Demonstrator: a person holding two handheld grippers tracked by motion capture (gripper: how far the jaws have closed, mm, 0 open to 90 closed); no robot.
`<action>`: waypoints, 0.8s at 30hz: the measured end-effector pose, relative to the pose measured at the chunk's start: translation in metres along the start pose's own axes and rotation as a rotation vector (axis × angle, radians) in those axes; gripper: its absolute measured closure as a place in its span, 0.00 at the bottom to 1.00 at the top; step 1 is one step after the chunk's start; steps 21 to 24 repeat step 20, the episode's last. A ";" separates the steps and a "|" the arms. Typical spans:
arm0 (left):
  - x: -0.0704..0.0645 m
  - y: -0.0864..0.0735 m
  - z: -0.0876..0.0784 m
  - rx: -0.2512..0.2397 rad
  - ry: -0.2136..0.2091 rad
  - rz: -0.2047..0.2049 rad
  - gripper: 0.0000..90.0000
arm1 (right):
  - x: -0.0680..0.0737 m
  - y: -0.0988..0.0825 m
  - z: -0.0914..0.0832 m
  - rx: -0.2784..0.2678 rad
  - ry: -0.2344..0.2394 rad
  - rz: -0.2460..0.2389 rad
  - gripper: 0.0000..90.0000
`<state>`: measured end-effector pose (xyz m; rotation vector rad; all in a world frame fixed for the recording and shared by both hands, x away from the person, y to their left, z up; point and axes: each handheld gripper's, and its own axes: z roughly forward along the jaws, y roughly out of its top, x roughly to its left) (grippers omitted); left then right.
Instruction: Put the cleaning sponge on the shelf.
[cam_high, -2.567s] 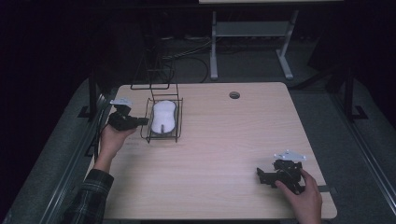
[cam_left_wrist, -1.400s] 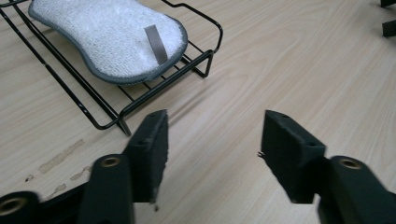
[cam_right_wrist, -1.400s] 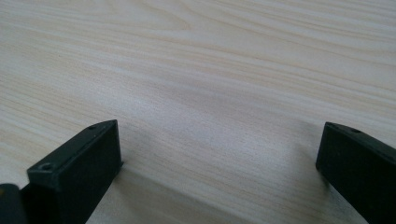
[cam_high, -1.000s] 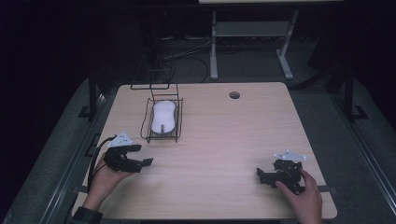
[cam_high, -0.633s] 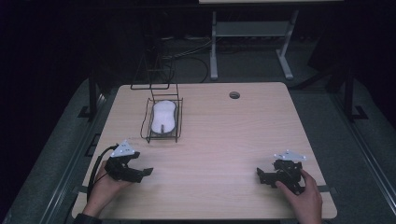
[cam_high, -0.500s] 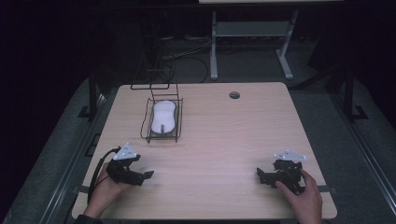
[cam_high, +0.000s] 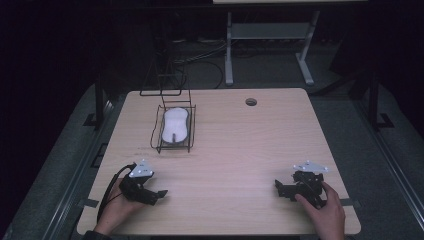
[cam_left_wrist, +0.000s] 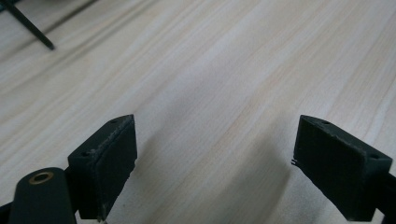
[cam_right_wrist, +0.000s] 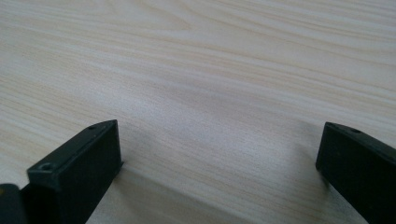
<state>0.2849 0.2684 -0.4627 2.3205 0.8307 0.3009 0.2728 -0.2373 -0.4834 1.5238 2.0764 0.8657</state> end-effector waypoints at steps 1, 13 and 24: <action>0.000 0.000 0.000 0.000 0.000 0.000 0.14 | 0.000 0.000 0.000 0.000 0.000 0.000 0.00; 0.001 -0.013 0.005 -0.105 -0.004 0.015 0.14 | 0.000 0.000 0.000 0.000 0.000 0.000 0.00; 0.001 -0.013 0.005 -0.105 -0.003 0.015 0.14 | 0.000 0.000 0.000 0.000 -0.001 0.000 0.00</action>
